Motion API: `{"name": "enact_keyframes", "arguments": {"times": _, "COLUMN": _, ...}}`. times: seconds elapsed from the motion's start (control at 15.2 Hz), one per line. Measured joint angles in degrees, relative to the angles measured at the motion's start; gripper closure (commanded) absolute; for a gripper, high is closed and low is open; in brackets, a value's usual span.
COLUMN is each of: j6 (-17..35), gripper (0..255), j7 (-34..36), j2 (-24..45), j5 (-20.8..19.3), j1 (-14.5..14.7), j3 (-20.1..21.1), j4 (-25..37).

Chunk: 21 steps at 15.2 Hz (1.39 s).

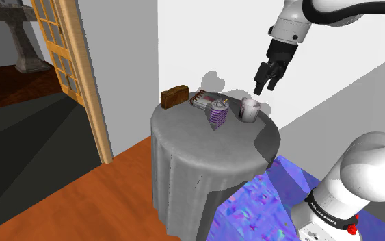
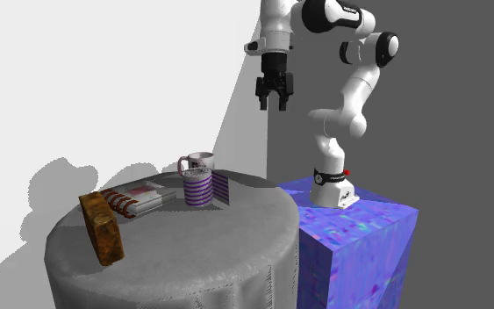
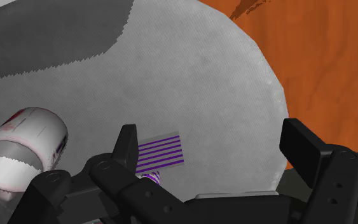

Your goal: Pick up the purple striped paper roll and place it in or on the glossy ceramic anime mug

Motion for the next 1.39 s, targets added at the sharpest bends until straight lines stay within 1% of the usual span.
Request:
{"name": "enact_keyframes", "arguments": {"times": 0.07, "j6": 0.0, "gripper": 0, "j7": 0.0, "j2": 0.0, "j5": 0.0, "j1": 0.0, "j3": 0.0, "j4": 0.0}}
{"name": "enact_keyframes", "arguments": {"times": 0.26, "j6": 3.66, "gripper": 0, "j7": 0.56, "j2": 3.6, "j5": -0.37, "j1": -0.7, "j3": 0.11, "j4": -0.42}}
{"name": "enact_keyframes", "arguments": {"times": 0.73, "j6": 14.11, "gripper": 0, "j7": 3.03, "j2": 17.65, "j5": -1.88, "j1": -2.93, "j3": 0.44, "j4": 2.2}}
{"name": "enact_keyframes", "arguments": {"times": 1.12, "j6": 21.68, "gripper": 0, "j7": 5.61, "j2": 30.84, "j5": -3.68, "j1": -4.74, "j3": 0.3, "j4": 6.96}}
{"name": "enact_keyframes", "arguments": {"times": 1.39, "j6": 24.87, "gripper": 0, "j7": 7.84, "j2": 39.34, "j5": -4.97, "j1": -5.52, "j3": 0.11, "j4": 11.68}}
